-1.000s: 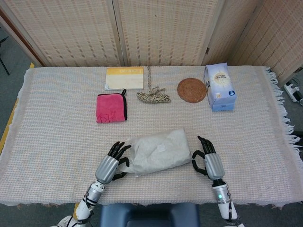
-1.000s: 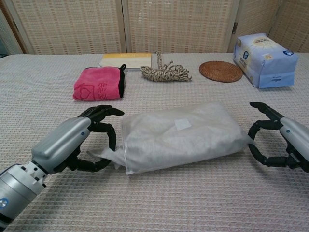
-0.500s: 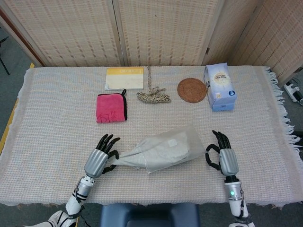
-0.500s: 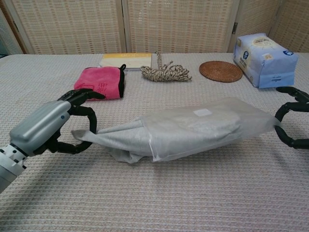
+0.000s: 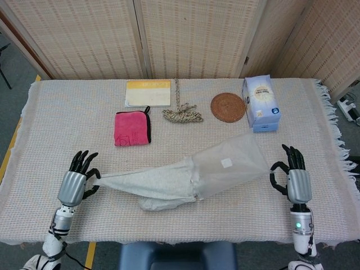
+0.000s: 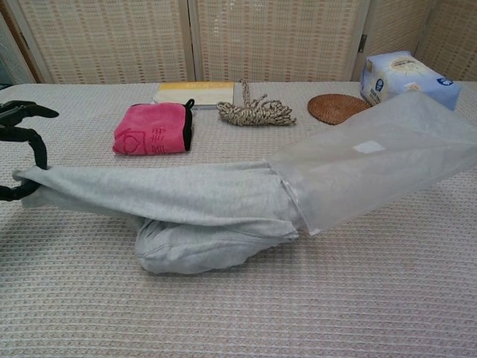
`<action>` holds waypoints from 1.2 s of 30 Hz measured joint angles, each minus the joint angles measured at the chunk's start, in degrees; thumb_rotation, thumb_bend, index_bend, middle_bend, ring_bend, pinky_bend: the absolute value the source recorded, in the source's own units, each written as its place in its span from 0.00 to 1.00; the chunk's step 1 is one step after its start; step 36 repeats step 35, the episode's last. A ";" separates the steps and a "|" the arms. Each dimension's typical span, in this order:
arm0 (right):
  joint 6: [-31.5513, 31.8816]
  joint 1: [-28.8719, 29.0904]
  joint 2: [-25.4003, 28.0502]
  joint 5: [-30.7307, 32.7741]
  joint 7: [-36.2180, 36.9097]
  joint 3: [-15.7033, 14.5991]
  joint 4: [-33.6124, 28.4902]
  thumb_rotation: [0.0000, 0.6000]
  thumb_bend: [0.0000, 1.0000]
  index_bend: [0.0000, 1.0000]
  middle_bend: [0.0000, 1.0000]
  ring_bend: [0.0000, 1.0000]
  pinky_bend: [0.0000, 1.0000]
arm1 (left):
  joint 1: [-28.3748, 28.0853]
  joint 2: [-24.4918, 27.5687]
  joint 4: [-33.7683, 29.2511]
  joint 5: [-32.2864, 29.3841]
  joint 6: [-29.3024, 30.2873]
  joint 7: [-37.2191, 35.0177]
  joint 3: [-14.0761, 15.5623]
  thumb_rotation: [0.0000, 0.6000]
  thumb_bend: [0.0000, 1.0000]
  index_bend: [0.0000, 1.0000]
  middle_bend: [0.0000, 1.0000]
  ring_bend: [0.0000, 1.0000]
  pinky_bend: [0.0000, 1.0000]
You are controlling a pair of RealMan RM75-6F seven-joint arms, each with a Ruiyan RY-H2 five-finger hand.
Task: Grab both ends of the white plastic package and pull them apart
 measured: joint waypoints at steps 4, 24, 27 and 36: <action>-0.52 -0.50 1.75 0.16 -1.64 -0.56 -1.34 1.00 0.57 0.57 0.02 0.00 0.00 | 0.13 1.21 -2.15 -0.47 -1.87 0.18 0.40 0.98 0.29 0.34 0.09 0.00 0.04; -4.77 -4.91 23.47 2.19 -14.56 -4.63 -26.49 1.00 0.25 0.00 0.00 0.00 0.00 | 2.46 23.87 -38.38 -5.93 -8.37 11.44 1.18 0.98 0.11 0.08 0.02 0.00 0.03; -3.51 -6.22 26.49 2.20 -18.74 -5.28 -30.26 1.00 0.25 0.00 0.00 0.00 0.00 | 5.18 29.37 -42.96 -5.90 -8.05 11.45 3.52 0.98 0.12 0.11 0.04 0.00 0.03; 1.09 -10.42 31.38 0.04 -27.00 -8.35 -37.11 1.00 0.15 0.00 0.00 0.00 0.00 | 13.02 32.97 -44.28 -9.06 -3.31 17.20 7.13 0.98 0.12 0.16 0.05 0.00 0.03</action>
